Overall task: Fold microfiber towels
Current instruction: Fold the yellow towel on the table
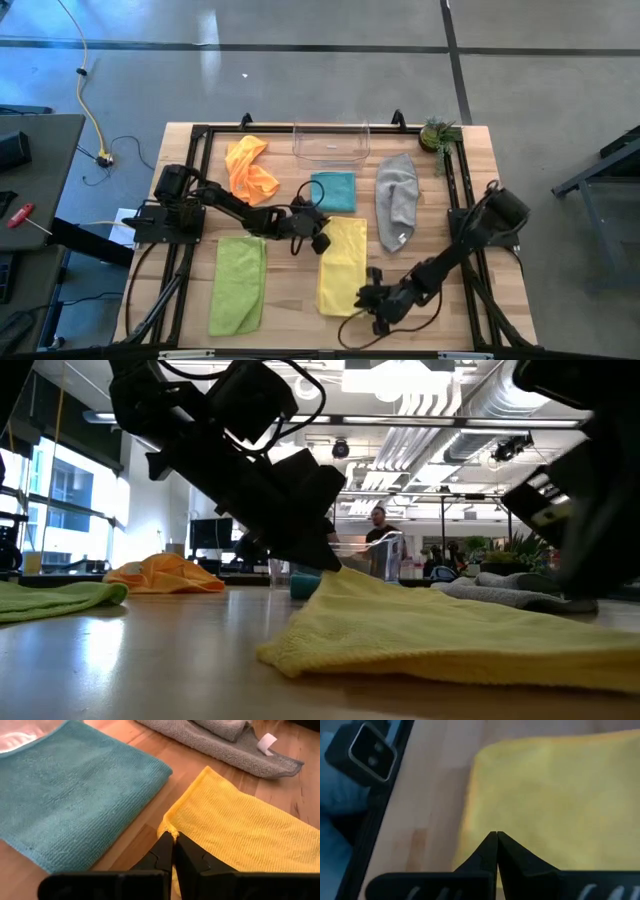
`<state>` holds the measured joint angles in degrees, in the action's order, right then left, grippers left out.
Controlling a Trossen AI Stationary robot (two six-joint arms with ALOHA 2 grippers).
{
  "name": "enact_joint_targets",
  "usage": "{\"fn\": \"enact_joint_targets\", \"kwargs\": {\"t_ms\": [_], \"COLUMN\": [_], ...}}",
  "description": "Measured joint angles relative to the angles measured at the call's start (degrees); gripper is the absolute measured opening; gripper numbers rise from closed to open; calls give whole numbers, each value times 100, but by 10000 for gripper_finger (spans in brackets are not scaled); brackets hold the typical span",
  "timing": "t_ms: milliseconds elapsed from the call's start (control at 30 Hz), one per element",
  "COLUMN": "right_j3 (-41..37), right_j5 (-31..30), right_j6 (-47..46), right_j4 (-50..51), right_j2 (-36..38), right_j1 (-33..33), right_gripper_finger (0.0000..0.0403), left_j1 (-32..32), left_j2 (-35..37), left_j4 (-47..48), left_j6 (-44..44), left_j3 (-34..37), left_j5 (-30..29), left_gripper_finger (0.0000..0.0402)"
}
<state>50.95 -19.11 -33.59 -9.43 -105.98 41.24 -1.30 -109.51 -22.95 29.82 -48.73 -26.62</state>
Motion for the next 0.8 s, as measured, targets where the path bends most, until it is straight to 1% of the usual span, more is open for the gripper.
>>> {"fn": "enact_joint_targets", "kwargs": {"t_ms": [133, 267, 467, 600, 700, 800], "right_j3": [443, 813, 960, 960, 947, 936], "right_j5": [-16, 0, 60, 66, 106, 108], "right_j6": [-29, -111, -151, -242, -243, -232], "right_j4": [162, 403, 442, 452, 518, 664], "right_j2": [-504, -825, -928, -928, -848, -671], "right_j1": [107, 132, 153, 153, 153, 153], "right_gripper_finger": [0, 0, 0, 3, 22, 56], "left_j1": [22, 53, 152, 200, 210, 182], "left_j2": [0, 0, 2, 4, 149, 403], "left_j4": [-3, 6, 80, 50, 316, 592], "left_j6": [-4, -46, -139, -442, -779, -1036], "left_j3": [0, 0, 1, 0, 6, -5], "left_j5": [-30, -148, -207, -236, -82, 19], "left_gripper_finger": [1, 1, 0, 6, 26, 53]}}
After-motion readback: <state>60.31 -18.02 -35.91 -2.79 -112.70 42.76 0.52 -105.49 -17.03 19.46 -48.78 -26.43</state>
